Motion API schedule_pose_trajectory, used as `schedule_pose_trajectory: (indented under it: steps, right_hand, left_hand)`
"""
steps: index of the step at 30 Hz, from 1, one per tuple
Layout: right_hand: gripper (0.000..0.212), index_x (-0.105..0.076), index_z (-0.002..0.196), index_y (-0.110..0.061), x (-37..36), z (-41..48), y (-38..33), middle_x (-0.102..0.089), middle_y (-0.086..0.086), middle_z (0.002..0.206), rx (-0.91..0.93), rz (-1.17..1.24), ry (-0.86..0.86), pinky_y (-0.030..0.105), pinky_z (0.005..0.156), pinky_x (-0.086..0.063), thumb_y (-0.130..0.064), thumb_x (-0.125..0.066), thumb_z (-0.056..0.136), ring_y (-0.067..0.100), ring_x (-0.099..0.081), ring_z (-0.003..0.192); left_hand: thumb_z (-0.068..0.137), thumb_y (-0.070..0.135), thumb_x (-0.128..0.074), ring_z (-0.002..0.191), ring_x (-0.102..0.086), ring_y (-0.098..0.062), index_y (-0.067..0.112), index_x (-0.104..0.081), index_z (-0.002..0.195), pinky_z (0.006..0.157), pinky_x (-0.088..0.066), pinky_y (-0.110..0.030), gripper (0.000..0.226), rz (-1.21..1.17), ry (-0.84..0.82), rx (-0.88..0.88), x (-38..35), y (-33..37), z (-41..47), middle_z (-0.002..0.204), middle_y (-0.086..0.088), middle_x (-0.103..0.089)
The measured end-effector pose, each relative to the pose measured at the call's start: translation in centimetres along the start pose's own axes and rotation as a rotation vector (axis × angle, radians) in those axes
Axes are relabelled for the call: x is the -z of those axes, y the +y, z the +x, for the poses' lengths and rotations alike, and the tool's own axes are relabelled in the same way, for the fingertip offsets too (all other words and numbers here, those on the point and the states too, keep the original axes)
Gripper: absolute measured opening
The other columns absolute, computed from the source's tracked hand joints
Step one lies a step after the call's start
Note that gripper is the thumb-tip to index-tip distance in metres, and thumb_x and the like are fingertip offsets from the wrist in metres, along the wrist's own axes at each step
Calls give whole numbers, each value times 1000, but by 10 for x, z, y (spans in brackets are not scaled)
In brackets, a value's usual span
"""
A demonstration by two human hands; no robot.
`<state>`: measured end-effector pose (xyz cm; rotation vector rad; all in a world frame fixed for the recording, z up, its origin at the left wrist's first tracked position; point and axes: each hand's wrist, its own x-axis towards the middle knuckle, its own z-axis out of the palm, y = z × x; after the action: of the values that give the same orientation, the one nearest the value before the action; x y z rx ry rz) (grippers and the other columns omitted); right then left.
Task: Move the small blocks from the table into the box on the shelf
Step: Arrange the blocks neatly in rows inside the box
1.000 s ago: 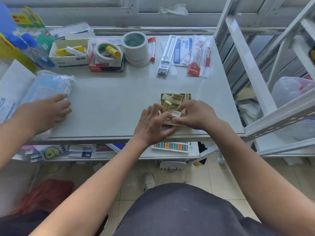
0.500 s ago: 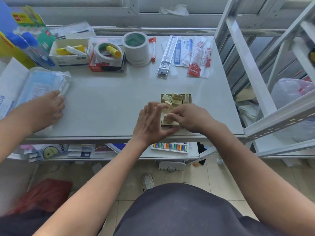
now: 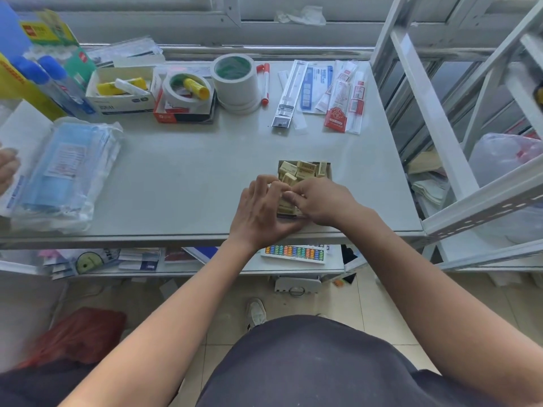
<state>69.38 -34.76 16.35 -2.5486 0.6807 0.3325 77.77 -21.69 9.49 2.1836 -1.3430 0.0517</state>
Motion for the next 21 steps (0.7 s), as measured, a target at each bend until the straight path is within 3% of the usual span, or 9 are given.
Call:
schedule_pose_trajectory:
  steps: [3,6,9,12,17,21]
  right_hand:
    - [36,-65,65,-30,1,-2,1,-56,-11,57,15,83,2,27,53,-36,-51,-53,91,9,-53,61]
    - [25,-77,71,-26,7,-4,10,-58,-18,46,23,302,143,29,53,-46,-46,-67,83,2,-52,51]
    - [28,-77,74,-22,16,-3,31,-65,-12,61,-131,336,379,35,66,-52,-47,-66,82,11,-61,68]
    - [31,-77,84,-25,19,-7,45,-71,-5,83,-238,191,267,31,69,-48,-54,-65,80,17,-64,84]
    - [36,-71,78,-21,8,-8,25,-66,-3,76,-296,5,300,28,61,-40,-56,-72,69,20,-61,75]
    - [30,-73,84,-18,5,-9,26,-69,-2,83,-274,87,316,29,62,-42,-44,-70,71,21,-64,82]
  left_hand:
    - [67,65,-72,99,-50,-21,17,-56,103,79,-46,-37,62,4,-10,6,0,0,0,114,-5,-47]
    - [69,66,-70,95,-49,-20,18,-55,94,80,-43,-37,57,29,-39,2,2,0,2,113,-4,-44]
    - [69,65,-71,90,-47,-19,18,-55,86,81,-43,-37,53,50,-55,0,3,1,2,114,-4,-42]
    - [67,64,-73,90,-47,-19,18,-54,85,82,-42,-37,53,46,-64,9,4,0,2,115,-3,-42]
    - [67,64,-73,90,-48,-19,19,-57,88,81,-41,-36,52,42,-57,8,3,1,1,115,-3,-43]
    - [68,65,-72,90,-48,-17,23,-60,95,83,-41,-36,51,28,-63,-4,2,0,0,116,-1,-40]
